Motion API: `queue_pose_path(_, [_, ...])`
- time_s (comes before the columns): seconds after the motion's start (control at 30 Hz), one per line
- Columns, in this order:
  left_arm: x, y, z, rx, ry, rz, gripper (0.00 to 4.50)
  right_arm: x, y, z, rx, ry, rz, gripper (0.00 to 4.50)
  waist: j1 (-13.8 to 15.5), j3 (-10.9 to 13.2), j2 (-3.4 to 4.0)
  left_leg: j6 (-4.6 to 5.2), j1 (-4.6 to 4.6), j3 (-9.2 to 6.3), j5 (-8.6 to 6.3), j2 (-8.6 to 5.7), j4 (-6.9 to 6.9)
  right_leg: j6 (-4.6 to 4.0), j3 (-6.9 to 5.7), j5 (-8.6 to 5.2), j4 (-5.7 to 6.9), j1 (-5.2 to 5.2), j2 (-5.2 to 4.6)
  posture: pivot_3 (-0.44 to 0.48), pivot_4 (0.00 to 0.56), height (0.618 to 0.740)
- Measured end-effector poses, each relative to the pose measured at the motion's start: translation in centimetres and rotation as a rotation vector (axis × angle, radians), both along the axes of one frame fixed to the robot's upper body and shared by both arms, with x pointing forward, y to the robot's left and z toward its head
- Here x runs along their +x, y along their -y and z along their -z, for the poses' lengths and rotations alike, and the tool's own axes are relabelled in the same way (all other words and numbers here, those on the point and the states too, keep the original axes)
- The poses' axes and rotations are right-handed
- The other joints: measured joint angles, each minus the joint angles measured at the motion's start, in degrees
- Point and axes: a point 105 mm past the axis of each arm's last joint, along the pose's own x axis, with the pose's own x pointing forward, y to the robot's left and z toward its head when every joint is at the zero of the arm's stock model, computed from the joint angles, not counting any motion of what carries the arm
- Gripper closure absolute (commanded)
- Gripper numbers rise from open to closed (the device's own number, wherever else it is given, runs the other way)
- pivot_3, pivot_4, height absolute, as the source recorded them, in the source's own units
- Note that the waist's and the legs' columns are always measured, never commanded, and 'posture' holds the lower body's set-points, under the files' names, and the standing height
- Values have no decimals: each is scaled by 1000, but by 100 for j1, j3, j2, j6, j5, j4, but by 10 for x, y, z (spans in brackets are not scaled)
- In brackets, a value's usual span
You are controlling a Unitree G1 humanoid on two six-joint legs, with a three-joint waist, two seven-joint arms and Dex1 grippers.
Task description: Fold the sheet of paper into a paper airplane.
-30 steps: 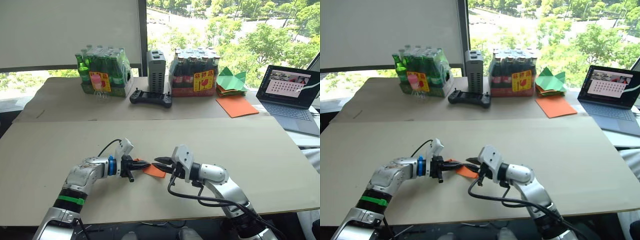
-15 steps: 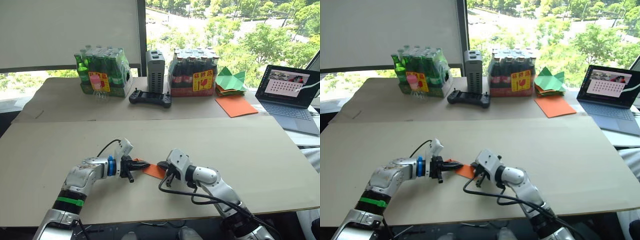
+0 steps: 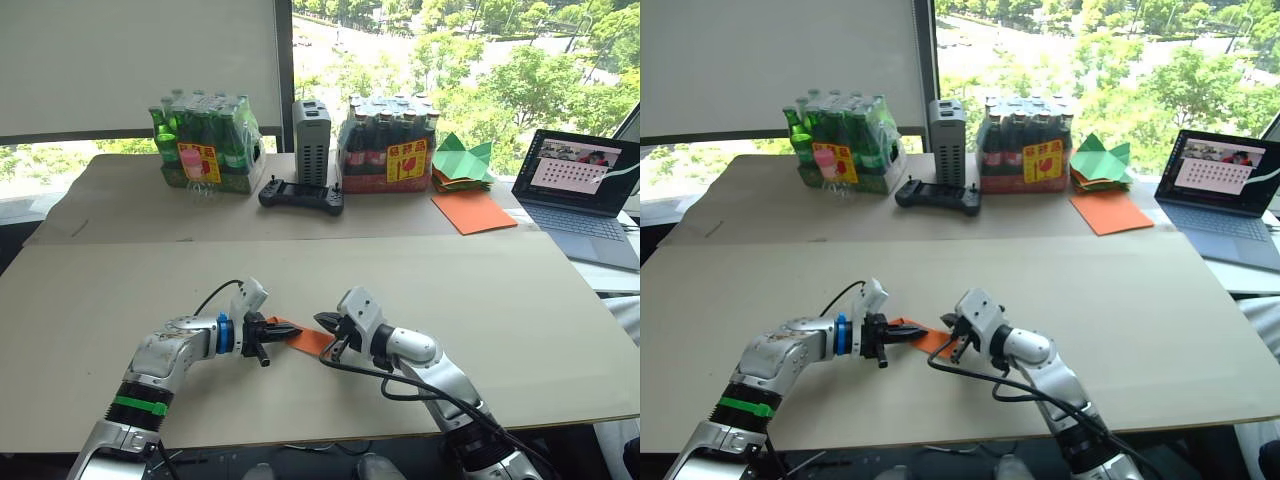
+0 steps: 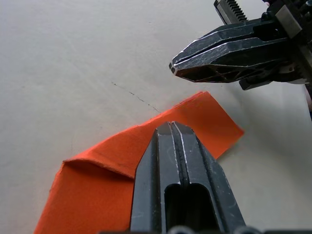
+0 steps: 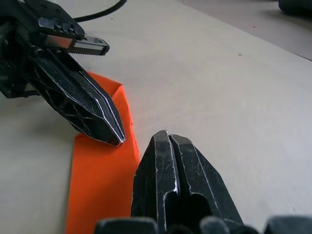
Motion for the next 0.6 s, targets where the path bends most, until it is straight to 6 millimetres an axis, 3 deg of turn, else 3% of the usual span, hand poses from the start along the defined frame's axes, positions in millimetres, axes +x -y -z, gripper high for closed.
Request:
queue_pose_path(0.3, [0, 0, 0, 1, 0, -3, 4500, -9, 1, 20, -76, -36, -24, 4454, -1, 0, 0, 0, 0, 1, 0, 0, 0, 0, 0, 0, 0, 0, 0, 0, 150, 740])
queue_pose_path(0.6, [0, 1, 0, -10, -2, -14, 4500, -7, 3, 21, -76, -41, -7, 4454, 4, 0, 0, 0, 1, 0, 0, -1, 0, 0, 0, 0, 0, 2, -1, 0, 150, 740])
